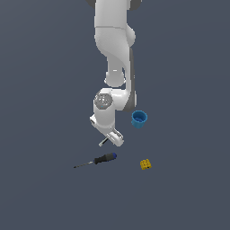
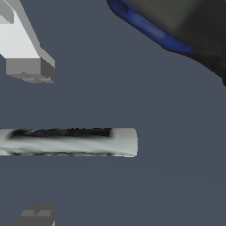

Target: Pick up a designated object from a clutter of objects.

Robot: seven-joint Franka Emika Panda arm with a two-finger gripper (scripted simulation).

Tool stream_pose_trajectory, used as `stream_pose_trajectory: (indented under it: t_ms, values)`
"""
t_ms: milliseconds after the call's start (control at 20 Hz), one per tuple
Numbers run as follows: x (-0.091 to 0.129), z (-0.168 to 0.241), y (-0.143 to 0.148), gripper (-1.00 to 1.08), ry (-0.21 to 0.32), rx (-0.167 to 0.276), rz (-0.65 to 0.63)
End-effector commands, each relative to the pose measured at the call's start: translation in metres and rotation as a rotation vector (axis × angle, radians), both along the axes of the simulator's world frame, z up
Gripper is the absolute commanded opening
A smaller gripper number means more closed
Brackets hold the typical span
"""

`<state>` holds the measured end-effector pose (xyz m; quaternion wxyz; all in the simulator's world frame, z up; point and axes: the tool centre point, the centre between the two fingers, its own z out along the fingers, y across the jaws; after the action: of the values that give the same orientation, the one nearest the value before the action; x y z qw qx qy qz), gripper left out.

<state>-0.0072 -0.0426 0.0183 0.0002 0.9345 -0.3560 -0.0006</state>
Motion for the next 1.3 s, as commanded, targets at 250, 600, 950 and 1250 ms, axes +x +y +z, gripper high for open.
stream_pose_trajectory:
  t_ms: [250, 600, 950, 1250]
  values:
    - [0.001, -0.009, 0.0, -1.0, -0.001, 0.0, -0.001]
    - [0.001, -0.009, 0.0, -1.0, -0.001, 0.0, -0.001]
    - [0.002, -0.001, 0.0, -1.0, -0.001, 0.0, -0.001]
    - [0.008, 0.026, -0.002, -1.0, -0.001, 0.0, -0.001]
